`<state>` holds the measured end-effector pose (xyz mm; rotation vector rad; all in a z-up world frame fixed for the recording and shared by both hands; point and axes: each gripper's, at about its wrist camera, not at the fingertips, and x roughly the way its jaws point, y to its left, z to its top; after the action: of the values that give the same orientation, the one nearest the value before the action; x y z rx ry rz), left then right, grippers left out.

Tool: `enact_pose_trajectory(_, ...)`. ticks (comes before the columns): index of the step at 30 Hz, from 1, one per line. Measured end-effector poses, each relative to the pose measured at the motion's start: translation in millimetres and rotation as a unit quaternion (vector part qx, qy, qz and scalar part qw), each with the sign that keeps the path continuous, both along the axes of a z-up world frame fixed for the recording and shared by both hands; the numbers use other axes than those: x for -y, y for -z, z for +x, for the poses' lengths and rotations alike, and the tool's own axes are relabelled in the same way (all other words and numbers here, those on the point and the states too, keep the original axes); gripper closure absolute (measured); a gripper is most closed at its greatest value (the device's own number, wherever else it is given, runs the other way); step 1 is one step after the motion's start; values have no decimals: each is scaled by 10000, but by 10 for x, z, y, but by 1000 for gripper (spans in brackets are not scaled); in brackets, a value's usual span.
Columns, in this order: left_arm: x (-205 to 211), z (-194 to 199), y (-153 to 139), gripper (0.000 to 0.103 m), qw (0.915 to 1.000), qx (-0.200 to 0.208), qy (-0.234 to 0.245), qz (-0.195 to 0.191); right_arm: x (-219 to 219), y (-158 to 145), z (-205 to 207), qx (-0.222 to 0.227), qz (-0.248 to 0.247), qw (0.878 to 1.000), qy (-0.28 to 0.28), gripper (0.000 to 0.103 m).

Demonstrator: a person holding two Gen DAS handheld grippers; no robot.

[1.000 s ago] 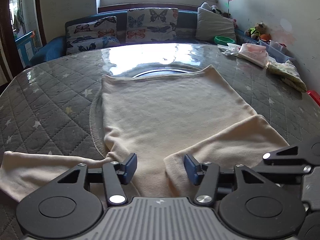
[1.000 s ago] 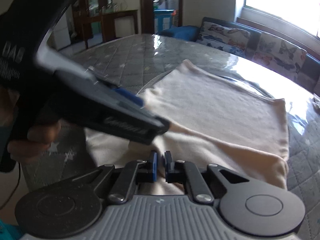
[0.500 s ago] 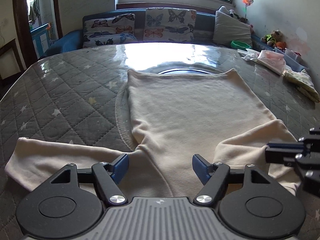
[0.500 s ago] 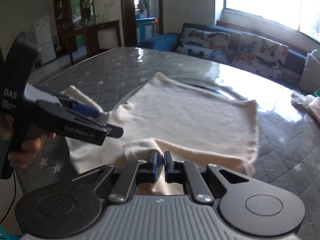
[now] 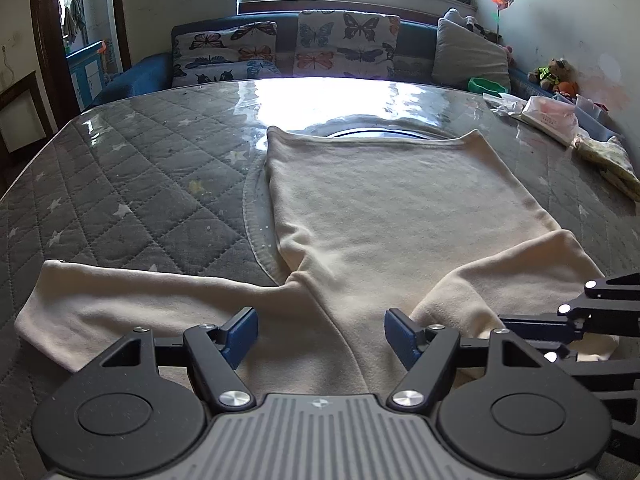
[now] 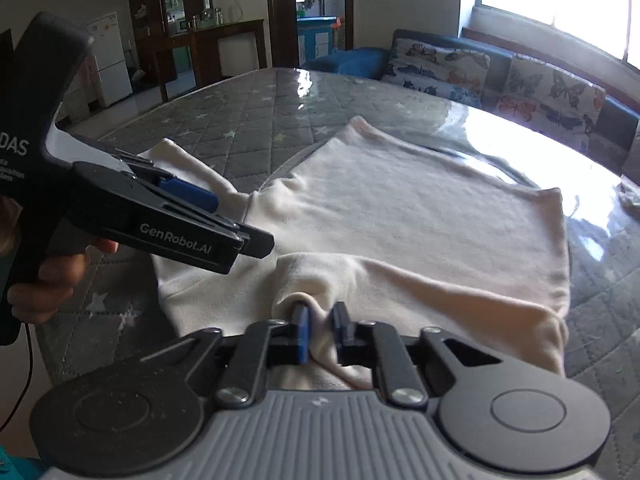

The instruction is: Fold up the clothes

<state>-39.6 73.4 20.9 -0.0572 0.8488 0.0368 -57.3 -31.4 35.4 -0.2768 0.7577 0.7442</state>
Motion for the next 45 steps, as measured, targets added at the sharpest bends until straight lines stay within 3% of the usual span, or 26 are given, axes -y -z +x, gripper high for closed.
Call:
enact_pose_trajectory(7, 40, 16, -1, 28, 10000, -2, 25, 45, 377, -275, 122, 394, 131, 9973, 598, 97)
enact_pose_trajectory(12, 81, 26, 4, 27, 9999, -14, 77, 105, 938, -400, 245, 660, 16, 9871, 1462, 97)
enact_pose_trajectory(19, 127, 49, 27, 27, 9997, -34, 159, 166, 1774, -529, 413, 994, -194, 9568, 2726, 97)
enact_pose_trajectory(24, 163, 61, 63, 25, 9994, -89, 230, 256, 2337, -317, 484, 788, -532, 9304, 3541, 97)
enact_pose_trajectory(29, 206, 78, 28, 25, 9991, -86, 279, 320, 2743, -57, 534, 402, -743, 9110, 4036, 94)
enact_pose_trajectory(31, 248, 85, -2, 25, 9989, -66, 343, 327, 2792, -62, 527, 445, -675, 9068, 4138, 93)
enact_pose_trajectory(33, 335, 96, -37, 25, 9984, -39, 478, 310, 2776, -103, 522, 523, -543, 9091, 4097, 91)
enact_pose_trajectory(36, 543, 119, -67, 25, 9966, -13, 774, 277, 2582, -137, 598, 438, -262, 9299, 3642, 89)
enact_pose_trajectory(40, 867, 150, -75, 26, 9926, -35, 1196, 214, 2324, -5, 798, 75, -32, 9454, 3258, 86)
enact_pose_trajectory(45, 1220, 186, -59, 26, 9862, -76, 1645, 198, 2200, 138, 921, -67, -76, 9463, 3231, 84)
